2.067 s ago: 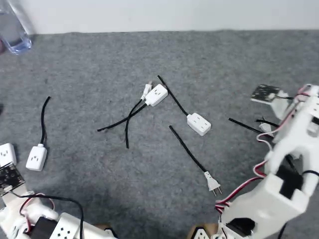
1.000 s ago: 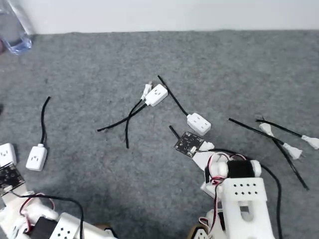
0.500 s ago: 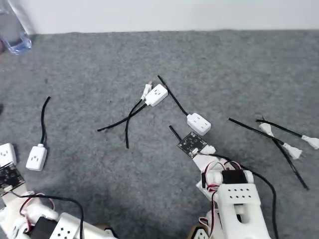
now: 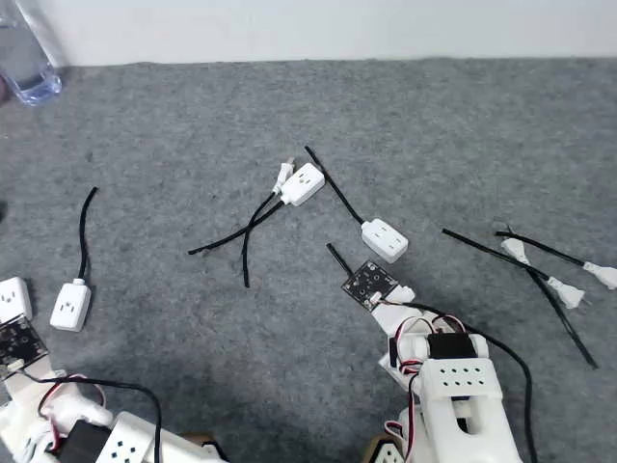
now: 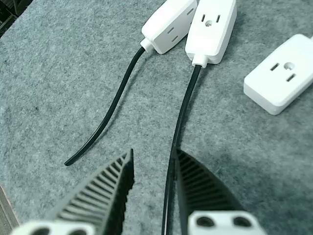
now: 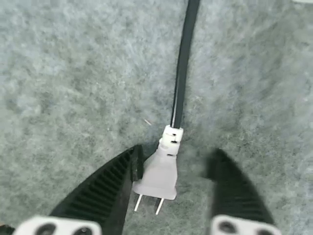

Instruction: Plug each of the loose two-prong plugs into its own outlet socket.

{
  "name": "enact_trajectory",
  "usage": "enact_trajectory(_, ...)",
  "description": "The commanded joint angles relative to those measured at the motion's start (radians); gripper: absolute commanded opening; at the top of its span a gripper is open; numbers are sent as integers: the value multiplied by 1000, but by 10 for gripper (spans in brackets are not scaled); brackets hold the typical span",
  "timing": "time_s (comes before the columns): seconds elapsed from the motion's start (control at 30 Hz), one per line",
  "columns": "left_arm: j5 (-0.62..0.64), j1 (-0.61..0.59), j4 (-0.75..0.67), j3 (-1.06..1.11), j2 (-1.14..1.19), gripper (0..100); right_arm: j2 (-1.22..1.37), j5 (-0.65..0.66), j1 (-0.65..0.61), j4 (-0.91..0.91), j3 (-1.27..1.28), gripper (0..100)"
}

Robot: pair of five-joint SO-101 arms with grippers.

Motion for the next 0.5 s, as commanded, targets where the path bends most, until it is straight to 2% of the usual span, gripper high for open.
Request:
enact_trajectory(0.0, -5, -2, 8, -7, 6, 122, -12, 18, -1, -10, -5, 0)
enact_trajectory(0.07, -5, -2, 8, -7, 6, 122, -12, 21, -1, -13, -6, 35)
enact_trajectory(0.23, -5, -2, 8, -7, 6, 122, -18, 23, 2, -7, -58, 9)
enact_trajectory(0.47, -5, -2, 8, -7, 6, 122, -10, 41, 124, 91, -359, 8)
